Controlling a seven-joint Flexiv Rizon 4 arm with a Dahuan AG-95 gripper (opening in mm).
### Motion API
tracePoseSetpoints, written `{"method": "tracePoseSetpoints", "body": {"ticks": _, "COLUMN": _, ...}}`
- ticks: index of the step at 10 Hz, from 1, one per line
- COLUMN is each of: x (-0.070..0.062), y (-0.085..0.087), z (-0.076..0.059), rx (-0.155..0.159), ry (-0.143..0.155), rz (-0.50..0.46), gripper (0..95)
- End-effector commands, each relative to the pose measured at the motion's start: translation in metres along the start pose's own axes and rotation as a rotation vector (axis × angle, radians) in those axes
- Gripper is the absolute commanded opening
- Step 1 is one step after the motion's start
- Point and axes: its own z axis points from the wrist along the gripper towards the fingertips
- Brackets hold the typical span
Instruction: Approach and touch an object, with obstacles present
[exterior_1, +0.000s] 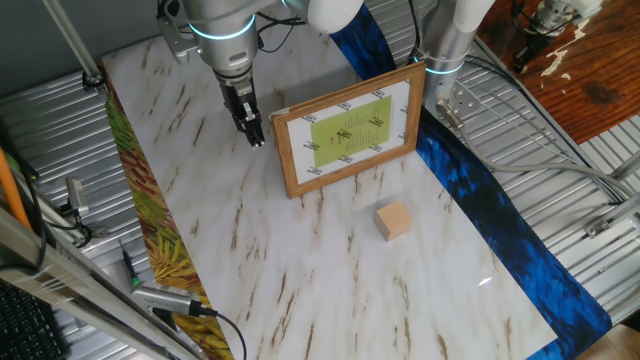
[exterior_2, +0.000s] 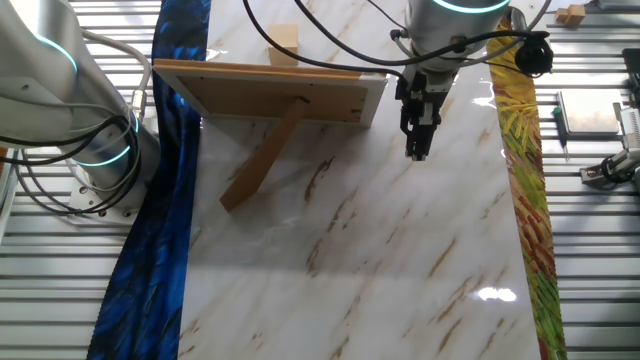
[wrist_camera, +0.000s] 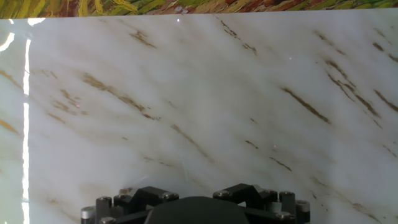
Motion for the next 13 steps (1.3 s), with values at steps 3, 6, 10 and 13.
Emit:
{"method": "tracePoseSetpoints", "body": {"ticks": 3, "x": 0.0001, "y": 0.0000, "z": 0.0000, "rx": -0.030, "ry": -0.002, "rz": -0.021, "gripper": 0.0}}
{"method": "tracePoseSetpoints", "body": {"ticks": 6, "x": 0.0001, "y": 0.0000, "z": 0.0000, "rx": -0.030, "ry": -0.001, "rz": -0.021, "gripper": 0.0}}
{"method": "tracePoseSetpoints", "body": {"ticks": 10, "x": 0.0001, "y": 0.0000, "z": 0.0000, "rx": -0.030, "ry": -0.001, "rz": -0.021, "gripper": 0.0}}
{"method": "tracePoseSetpoints", "body": {"ticks": 13, "x": 0.0001, "y": 0.0000, "z": 0.0000, "rx": -0.030, "ry": -0.001, "rz": -0.021, "gripper": 0.0}}
